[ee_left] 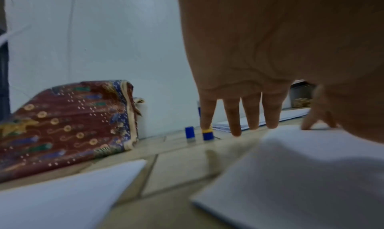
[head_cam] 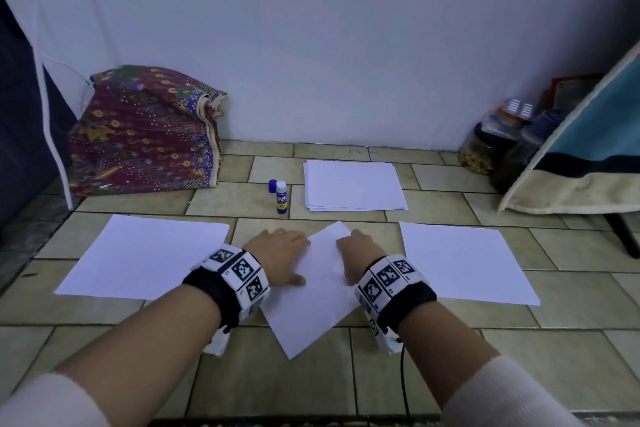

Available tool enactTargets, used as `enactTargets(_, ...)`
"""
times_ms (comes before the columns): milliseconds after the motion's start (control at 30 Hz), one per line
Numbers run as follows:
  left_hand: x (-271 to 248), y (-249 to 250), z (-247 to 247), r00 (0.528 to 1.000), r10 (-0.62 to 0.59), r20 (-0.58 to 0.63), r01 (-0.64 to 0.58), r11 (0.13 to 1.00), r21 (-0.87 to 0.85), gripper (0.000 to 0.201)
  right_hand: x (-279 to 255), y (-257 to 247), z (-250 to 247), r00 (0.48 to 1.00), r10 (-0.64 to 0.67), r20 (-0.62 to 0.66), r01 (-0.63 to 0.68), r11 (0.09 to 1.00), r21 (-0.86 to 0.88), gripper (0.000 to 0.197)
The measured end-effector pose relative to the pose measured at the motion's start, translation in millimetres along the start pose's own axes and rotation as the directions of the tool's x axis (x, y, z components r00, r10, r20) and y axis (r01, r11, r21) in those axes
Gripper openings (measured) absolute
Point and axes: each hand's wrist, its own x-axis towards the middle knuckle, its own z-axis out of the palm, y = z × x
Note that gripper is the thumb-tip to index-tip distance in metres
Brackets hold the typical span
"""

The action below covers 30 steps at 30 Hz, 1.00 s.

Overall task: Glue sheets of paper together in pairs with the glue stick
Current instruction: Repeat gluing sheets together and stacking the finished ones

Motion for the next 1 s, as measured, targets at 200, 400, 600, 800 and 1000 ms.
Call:
enactTargets(200,-10,4,-4,1.000,0.008,-0.015,-0.009,0.999,-0.034,0.034,-6,-22,1,0.999,0.021,-0.041,-0.019,0.999,0.050,0.047)
enactTargets(400,-9,-6,12,0.990,-0.128,-0.060,0.121,0.988,-0.098,0.076,0,-39,4,0.979,-0.203,-0.019,0.204,0.978,0.051,0.067)
enactTargets(600,-3,-11,22,0.976,-0.189,0.106,0.196,0.978,-0.071,0.102,5,-59,1,0.954,-0.301,-0.009,0.300,0.953,-0.031,0.074)
enactTargets(800,-4,-13,24,0.969,-0.210,0.130,0.200,0.976,0.089,0.098,5,-27,-7,0.962,-0.262,0.074,0.258,0.965,0.053,0.081)
enactTargets(1000,-6,-12,22,0.961,-0.228,0.160,0.211,0.971,0.114,0.097,9,21,-10,0.991,-0.117,0.060,0.109,0.987,0.117,0.085)
